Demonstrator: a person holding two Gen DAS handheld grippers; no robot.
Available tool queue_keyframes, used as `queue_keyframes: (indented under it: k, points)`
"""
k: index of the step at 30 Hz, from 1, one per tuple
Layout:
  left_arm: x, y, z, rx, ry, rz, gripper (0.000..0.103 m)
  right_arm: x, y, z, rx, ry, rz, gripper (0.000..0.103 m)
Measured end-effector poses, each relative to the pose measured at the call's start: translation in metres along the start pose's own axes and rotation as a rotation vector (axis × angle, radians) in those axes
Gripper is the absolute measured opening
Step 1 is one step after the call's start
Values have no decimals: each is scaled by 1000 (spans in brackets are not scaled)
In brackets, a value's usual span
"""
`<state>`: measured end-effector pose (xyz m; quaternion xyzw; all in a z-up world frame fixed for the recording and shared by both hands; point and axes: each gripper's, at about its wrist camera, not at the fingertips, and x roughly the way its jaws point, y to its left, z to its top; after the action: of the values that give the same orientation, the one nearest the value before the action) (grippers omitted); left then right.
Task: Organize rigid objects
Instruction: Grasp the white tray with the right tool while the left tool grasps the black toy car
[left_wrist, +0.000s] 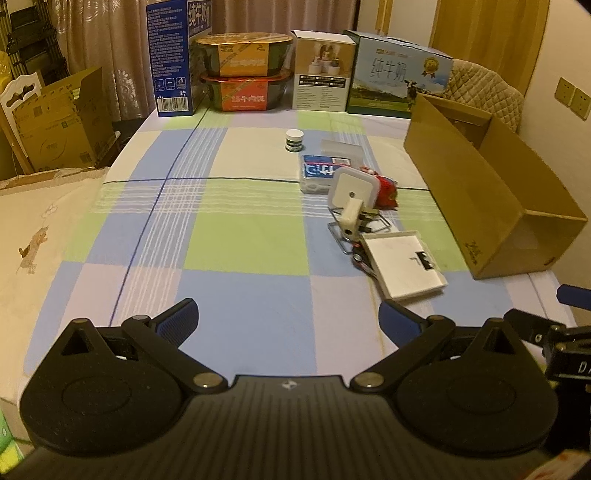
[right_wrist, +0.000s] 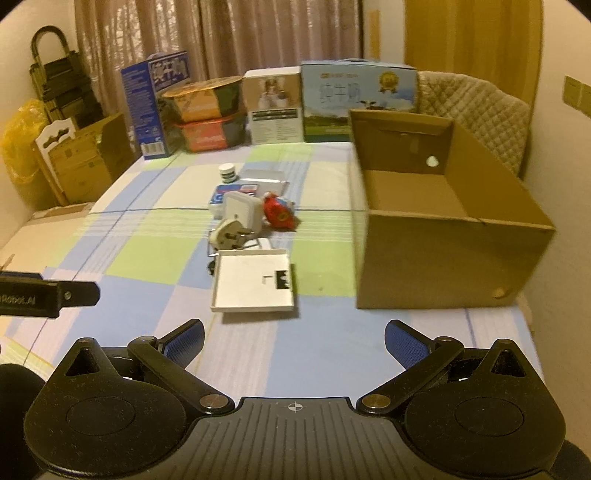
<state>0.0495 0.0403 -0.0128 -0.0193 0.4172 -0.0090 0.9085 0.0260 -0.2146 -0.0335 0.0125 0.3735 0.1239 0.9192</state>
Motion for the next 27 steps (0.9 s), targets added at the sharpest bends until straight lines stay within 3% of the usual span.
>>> queue_keyframes:
  k: [14,27]
  points:
    - [60,13,29,37,13,-1,102,80,13,19,-5,31,70,101]
    - [100,18,36,84,26,-5,102,136,16,25,-16,58,78,101]
